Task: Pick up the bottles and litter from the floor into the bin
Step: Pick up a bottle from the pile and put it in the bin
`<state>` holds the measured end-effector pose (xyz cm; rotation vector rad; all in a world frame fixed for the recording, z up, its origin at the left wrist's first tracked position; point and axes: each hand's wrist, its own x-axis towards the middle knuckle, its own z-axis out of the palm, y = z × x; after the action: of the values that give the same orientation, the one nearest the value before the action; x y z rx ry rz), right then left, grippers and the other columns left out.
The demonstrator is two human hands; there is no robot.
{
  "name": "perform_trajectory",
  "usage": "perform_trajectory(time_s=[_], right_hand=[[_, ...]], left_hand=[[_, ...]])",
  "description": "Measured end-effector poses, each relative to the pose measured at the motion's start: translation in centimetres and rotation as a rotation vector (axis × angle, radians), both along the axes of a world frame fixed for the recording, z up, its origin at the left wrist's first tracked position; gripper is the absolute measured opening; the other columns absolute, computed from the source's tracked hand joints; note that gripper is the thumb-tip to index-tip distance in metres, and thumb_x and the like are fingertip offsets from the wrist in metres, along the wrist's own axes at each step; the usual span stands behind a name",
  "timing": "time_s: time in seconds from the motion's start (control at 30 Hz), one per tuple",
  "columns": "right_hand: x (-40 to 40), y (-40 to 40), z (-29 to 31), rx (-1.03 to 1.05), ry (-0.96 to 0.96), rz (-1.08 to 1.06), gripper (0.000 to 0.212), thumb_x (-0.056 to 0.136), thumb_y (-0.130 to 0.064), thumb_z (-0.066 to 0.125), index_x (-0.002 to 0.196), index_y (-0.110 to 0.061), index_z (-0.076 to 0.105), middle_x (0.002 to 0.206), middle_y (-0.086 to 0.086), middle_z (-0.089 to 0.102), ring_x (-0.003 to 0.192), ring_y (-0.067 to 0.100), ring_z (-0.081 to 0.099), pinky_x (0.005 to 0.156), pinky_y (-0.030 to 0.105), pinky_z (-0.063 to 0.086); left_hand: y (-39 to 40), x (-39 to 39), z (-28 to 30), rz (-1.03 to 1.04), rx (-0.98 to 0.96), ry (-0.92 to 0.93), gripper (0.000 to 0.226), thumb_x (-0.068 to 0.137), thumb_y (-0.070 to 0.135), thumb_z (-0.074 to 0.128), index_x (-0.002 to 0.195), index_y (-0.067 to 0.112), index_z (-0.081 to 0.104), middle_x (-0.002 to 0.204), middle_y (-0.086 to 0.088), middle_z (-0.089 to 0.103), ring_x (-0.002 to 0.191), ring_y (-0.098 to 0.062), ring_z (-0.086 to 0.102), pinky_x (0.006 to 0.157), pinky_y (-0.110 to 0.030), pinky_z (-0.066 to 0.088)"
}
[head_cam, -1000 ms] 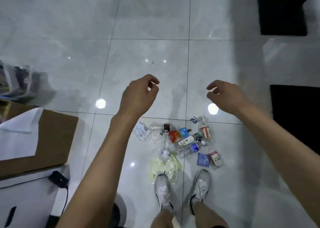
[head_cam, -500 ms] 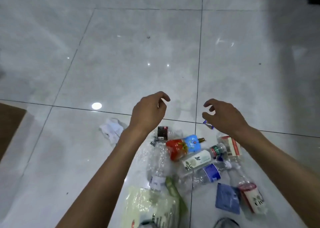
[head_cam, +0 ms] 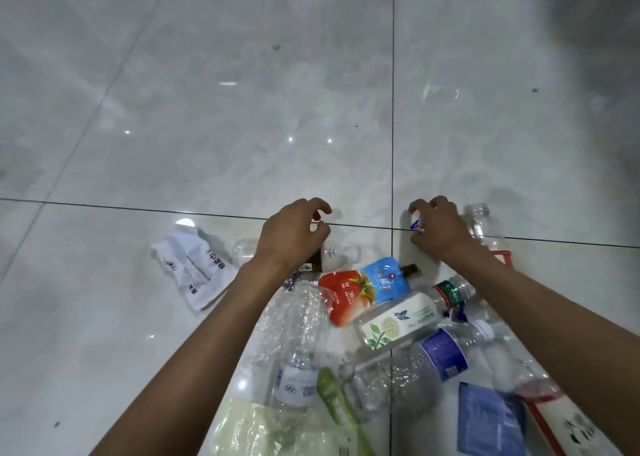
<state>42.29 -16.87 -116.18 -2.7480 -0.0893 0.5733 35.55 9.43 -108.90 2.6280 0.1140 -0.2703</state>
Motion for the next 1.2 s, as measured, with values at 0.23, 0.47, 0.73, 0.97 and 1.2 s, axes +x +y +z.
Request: perform_trajectory(time_s=[0.23, 0.47, 0.73, 0.97, 1.2], right_hand=[[-0.2, 1.5, -1.0, 0.073, -0.020, -0.007, 0.017, 0.076, 0.006, 0.058, 0.079, -0.011, 0.063, 0.097, 0.022, 0.057, 0.090, 0.039, 0.059, 0.069, 0.029, 0.037], [-1.0, 1.7, 0.8, 0.259, -0.109, -0.071, 0.026, 0.071, 0.008, 0.064, 0.068, -0.017, 0.056, 0.079, 0.008, 0.058, 0.075, 0.021, 0.053, 0.064, 0.024, 0.033], [-1.9, 2.2, 3.2, 0.335, -0.096, -0.049, 0.025, 0.073, 0.012, 0.059, 0.074, -0.013, 0.062, 0.068, -0.005, 0.053, 0.070, 0.018, 0.054, 0.066, 0.028, 0.045], [-2.4, 3.1, 3.4, 0.409, -0.005, -0.088, 0.035, 0.082, 0.013, 0.046, 0.087, -0.013, 0.069, 0.090, 0.002, 0.063, 0.069, 0.019, 0.063, 0.056, 0.018, 0.044], [-0.7, 4.6, 8.8, 0.477, -0.019, -0.114, 0.037, 0.081, 0.013, 0.049, 0.085, -0.019, 0.068, 0.096, 0.004, 0.065, 0.075, 0.023, 0.066, 0.068, 0.044, 0.059]], left_hand=[[0.6, -1.4, -2.5, -0.168, 0.185, 0.090, 0.080, 0.066, 0.069, 0.072, 0.136, 0.037, 0.049, 0.134, 0.008, 0.053, 0.122, -0.017, 0.051, 0.098, -0.036, 0.039], [1.0, -1.1, -4.5, -0.240, 0.284, 0.138, 0.094, 0.065, 0.064, 0.075, 0.146, 0.034, 0.037, 0.142, 0.005, 0.046, 0.130, -0.020, 0.045, 0.104, -0.041, 0.033], [0.8, -1.5, -5.6, -0.262, 0.320, 0.161, 0.080, 0.074, 0.054, 0.073, 0.143, 0.031, 0.040, 0.127, 0.004, 0.055, 0.118, -0.021, 0.052, 0.095, -0.037, 0.033], [1.2, -0.2, -4.3, -0.071, 0.244, 0.018, 0.069, 0.072, 0.052, 0.072, 0.135, 0.032, 0.050, 0.111, 0.004, 0.063, 0.107, -0.023, 0.059, 0.082, -0.034, 0.041], [1.7, 1.5, 2.9, 0.193, 0.045, -0.020, 0.064, 0.071, 0.056, 0.074, 0.127, 0.032, 0.054, 0.104, 0.008, 0.064, 0.097, -0.017, 0.062, 0.076, -0.032, 0.049]])
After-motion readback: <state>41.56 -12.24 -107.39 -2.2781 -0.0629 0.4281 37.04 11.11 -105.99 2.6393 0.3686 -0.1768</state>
